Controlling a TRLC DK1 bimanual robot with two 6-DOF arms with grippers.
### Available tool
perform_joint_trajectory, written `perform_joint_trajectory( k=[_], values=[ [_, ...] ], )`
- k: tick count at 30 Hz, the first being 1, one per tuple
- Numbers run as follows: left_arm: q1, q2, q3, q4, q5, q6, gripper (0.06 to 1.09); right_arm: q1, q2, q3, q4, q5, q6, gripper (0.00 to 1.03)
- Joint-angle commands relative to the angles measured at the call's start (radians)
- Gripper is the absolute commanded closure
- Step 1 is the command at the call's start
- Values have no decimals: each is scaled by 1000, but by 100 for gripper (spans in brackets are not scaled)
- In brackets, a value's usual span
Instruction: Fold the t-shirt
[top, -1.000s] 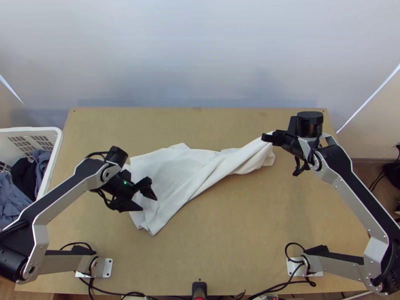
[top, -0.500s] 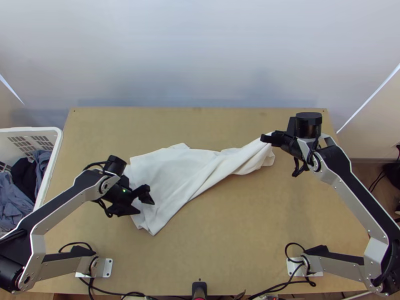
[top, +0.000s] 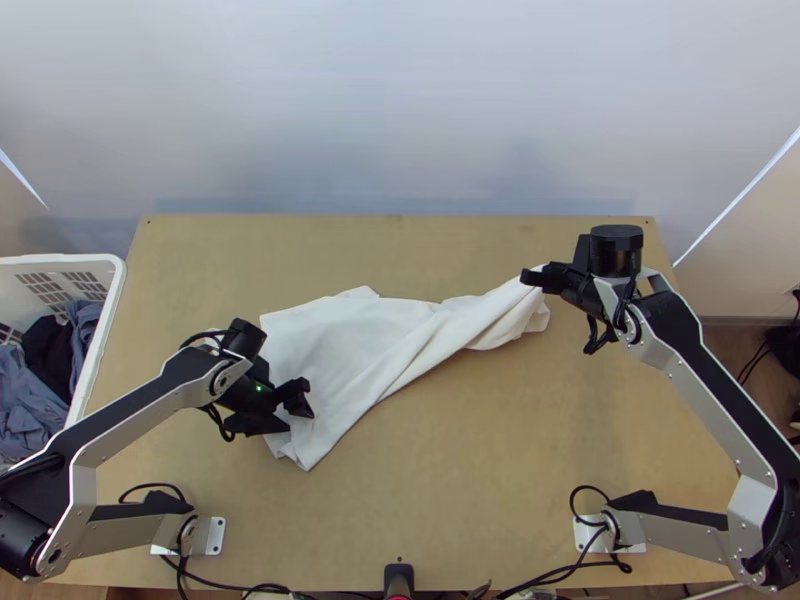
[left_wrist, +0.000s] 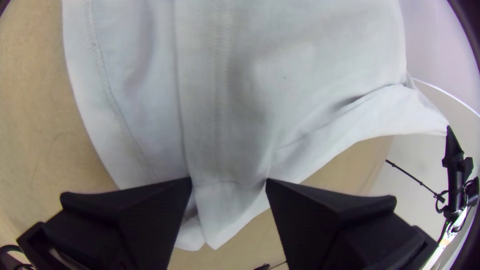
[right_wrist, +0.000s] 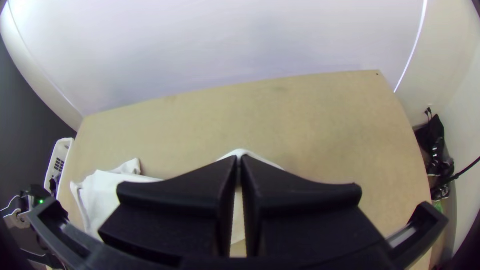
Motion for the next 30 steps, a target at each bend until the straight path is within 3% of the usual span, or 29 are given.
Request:
perform_joint_trajectory(
  k=[1,6,7,10,13,20,25,28,30],
  values=[
    [-13,8,-9,12,-9,-3,35,0,0,-1,0,0,1,100],
    [-15,6,-10,12,-9,-3,35,-1,0,-4,0,0,1,100],
    [-18,5,-7,14,-9,-1,42,-1,0,-5,0,0,1,100],
    [-22,-9,-7,66,-12,0,82,0,0,-8,8,0,1,100],
    [-28,-14,-7,106,-44,3,104,2,-1,-10,13,0,1,100],
    [4,-29,8,123,-64,5,105,-20,-12,-5,25,2,-7,100],
    [160,-58,141,109,-64,-1,105,-50,-26,3,118,2,-16,100],
    [288,-56,290,100,-69,-15,105,-63,-26,53,177,22,-101,100],
    [364,-46,393,97,-81,-15,105,-55,-9,118,169,124,-197,100]
  ],
)
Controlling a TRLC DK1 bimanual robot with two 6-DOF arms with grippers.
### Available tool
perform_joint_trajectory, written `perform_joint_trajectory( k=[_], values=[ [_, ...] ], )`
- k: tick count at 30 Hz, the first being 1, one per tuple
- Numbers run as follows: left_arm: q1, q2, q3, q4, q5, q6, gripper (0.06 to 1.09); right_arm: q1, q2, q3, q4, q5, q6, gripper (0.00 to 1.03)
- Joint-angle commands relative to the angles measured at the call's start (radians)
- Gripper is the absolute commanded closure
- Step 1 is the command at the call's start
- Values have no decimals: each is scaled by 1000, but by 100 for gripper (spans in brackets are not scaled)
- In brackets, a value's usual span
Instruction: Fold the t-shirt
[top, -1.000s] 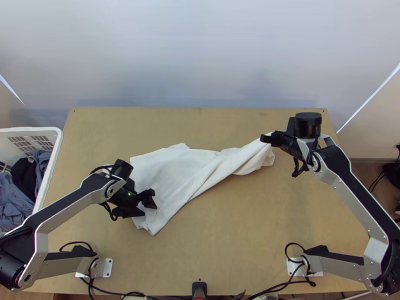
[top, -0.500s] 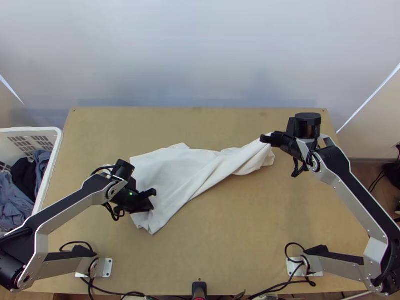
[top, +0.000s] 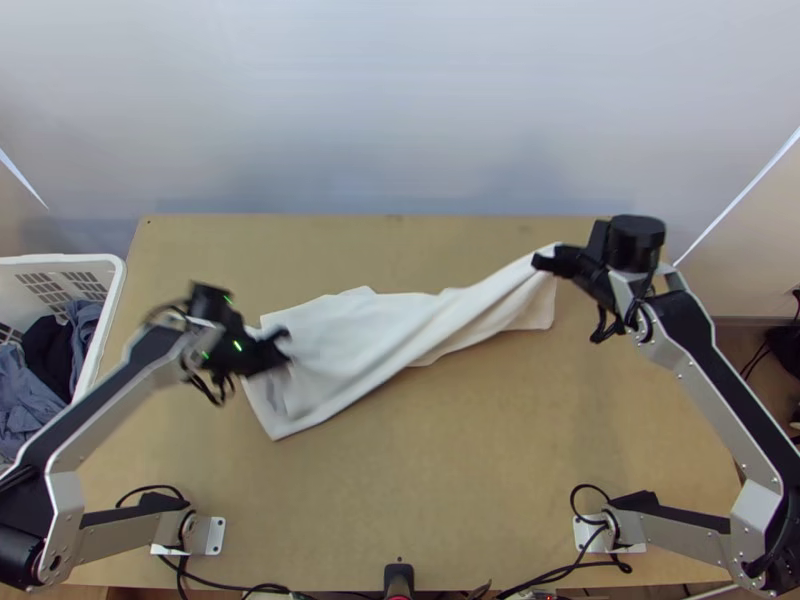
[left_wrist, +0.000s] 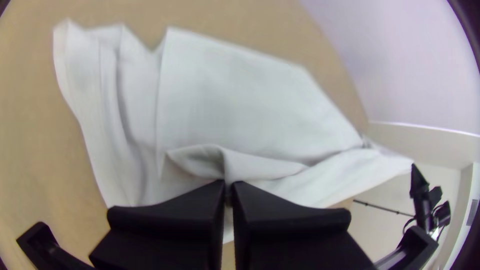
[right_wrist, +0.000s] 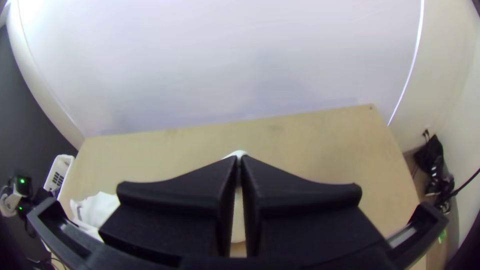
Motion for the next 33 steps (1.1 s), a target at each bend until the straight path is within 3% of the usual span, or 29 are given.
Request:
perform_joint_trajectory(
  k=[1,3,5,7,10,14,17,22,27,30,33],
  values=[
    [236,5,285,-14,-36,-9,105,-2,16,126,54,159,-224,100],
    [305,13,364,-14,-51,-11,105,26,15,146,63,188,-370,100],
    [359,28,436,-17,-61,1,105,40,-4,158,63,190,-404,100],
    [374,33,494,-32,-61,9,105,38,-51,141,101,190,-366,100],
    [403,25,577,-32,-88,55,105,8,-92,143,135,187,-221,100],
    [410,25,693,-31,-117,245,105,-60,-112,179,103,93,-36,100],
    [407,19,764,-14,-171,383,105,-89,-94,268,46,38,-19,100],
    [437,65,927,-14,-200,385,105,-133,15,434,17,38,12,100],
    [419,86,1075,5,-226,413,105,-160,145,673,-58,38,108,100],
    [374,80,1128,55,-298,414,105,-135,213,819,-54,38,112,100],
    [362,97,1186,103,-309,429,105,-120,299,1000,-43,40,112,100]
  ],
)
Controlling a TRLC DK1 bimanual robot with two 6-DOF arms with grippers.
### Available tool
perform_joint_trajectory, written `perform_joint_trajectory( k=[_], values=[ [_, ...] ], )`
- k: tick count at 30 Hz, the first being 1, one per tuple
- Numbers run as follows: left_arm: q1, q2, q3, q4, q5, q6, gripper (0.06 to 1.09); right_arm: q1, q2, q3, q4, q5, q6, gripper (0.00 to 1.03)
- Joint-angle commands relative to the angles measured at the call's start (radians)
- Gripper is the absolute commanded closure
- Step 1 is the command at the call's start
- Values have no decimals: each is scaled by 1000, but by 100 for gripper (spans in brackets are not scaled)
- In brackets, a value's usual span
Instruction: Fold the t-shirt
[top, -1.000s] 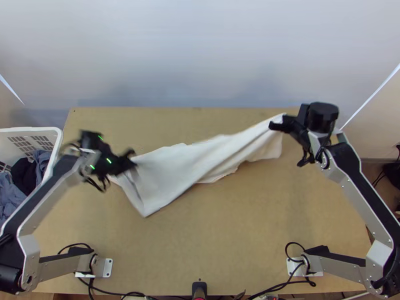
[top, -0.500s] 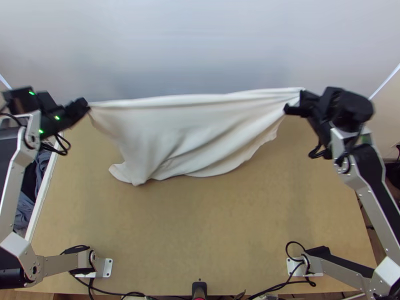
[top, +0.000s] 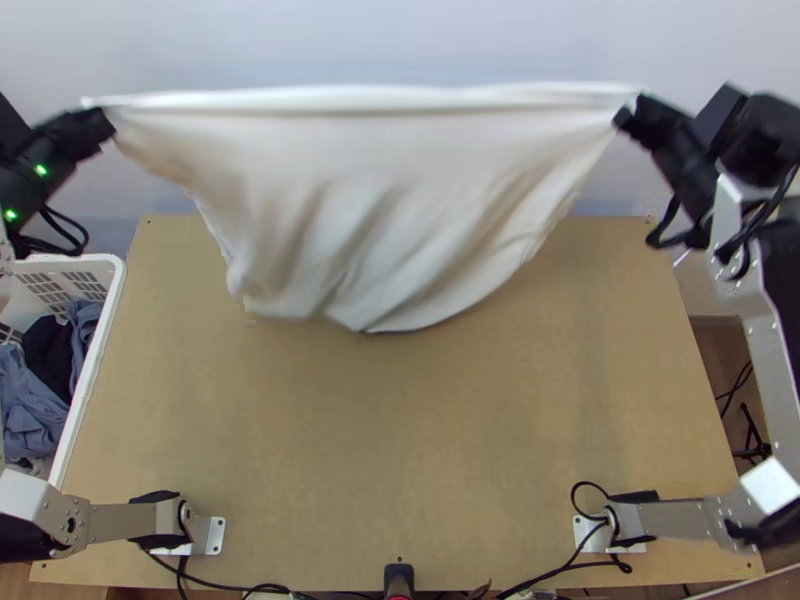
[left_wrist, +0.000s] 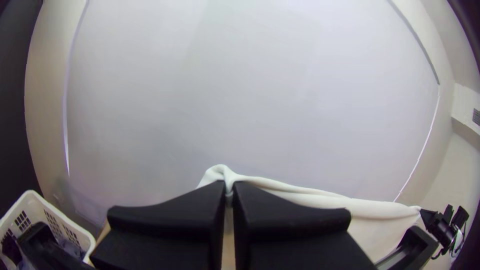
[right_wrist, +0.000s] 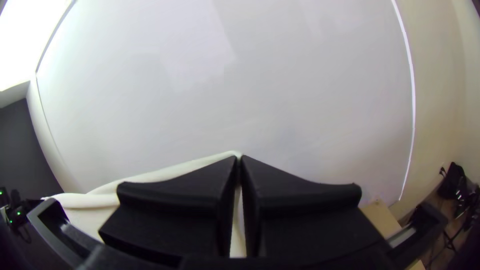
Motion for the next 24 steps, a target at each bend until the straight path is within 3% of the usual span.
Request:
perform_joint_trajectory(
  k=[1,6,9,14,21,24],
  values=[
    [-37,29,162,90,-69,35,105,17,183,389,-4,0,30,100],
    [-42,40,218,164,-100,25,105,35,180,430,197,-1,-1,100],
    [-42,18,234,175,-126,15,105,46,120,430,244,-7,-1,100],
    [13,-85,184,175,-130,-1,105,66,-93,332,220,-67,1,100],
    [93,-315,-32,198,-121,6,105,93,-455,132,109,-257,-1,100],
    [101,-378,-95,210,-120,14,105,95,-541,56,65,-273,-10,100]
  ],
)
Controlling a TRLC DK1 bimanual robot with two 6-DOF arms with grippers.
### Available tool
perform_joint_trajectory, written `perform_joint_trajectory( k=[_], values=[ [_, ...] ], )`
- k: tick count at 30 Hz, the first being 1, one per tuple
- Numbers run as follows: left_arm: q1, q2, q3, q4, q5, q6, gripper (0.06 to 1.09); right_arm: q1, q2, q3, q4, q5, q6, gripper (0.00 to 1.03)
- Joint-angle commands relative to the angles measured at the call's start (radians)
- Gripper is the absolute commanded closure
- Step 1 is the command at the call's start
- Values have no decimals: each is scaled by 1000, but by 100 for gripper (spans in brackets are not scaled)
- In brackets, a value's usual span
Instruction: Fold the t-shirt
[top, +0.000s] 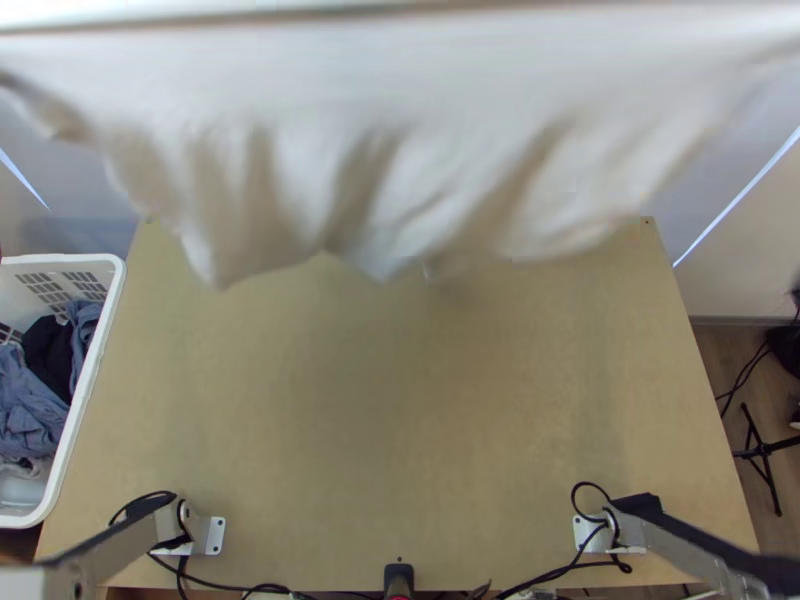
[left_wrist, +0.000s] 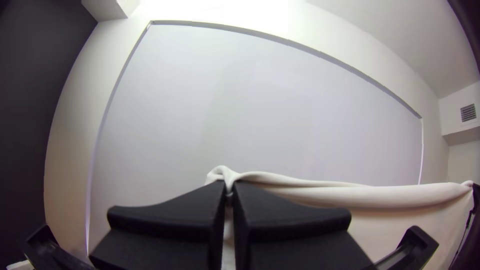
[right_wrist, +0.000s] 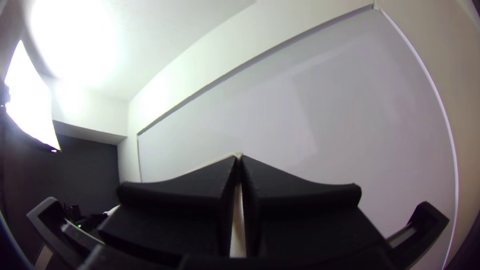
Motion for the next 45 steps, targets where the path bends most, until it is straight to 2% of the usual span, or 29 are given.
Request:
perform_joint_trajectory(
  k=[1,6,9,11,13,17,21,24,26,30,35,40,43,45],
  values=[
    [39,-163,-157,25,6,9,105,14,-252,-182,-72,-88,-16,100],
    [-8,-123,-176,20,12,-12,105,10,-167,-235,-63,-88,-36,100],
    [-42,-33,-157,-58,12,-58,105,-8,-47,-231,-63,-88,-12,100],
    [-50,42,-150,-110,47,-75,105,-45,47,-229,-74,-110,41,100],
    [-53,125,-142,-158,82,-97,105,-103,145,-225,-77,-158,139,100],
    [-73,282,-99,-188,107,-106,105,-167,373,-127,-84,-207,285,100],
    [-80,430,16,-199,113,-110,105,-214,579,96,-134,-211,340,100],
    [-85,507,194,-285,118,-124,105,-240,649,243,-176,-210,363,100],
    [-91,532,315,-345,135,-150,105,-246,623,251,-164,-210,363,100],
    [-125,429,315,-343,155,-164,105,-246,504,234,-163,-216,357,100],
    [-140,202,185,-308,188,-251,105,-252,271,151,-160,-285,350,100],
    [-126,7,81,-305,199,-281,105,-309,21,4,-161,-432,329,100],
    [-126,-99,-8,-290,202,-285,105,-315,-104,-71,-169,-452,274,100],
    [-126,-145,-51,-285,204,-288,105,-315,-144,-82,-190,-454,271,100]
  ],
)
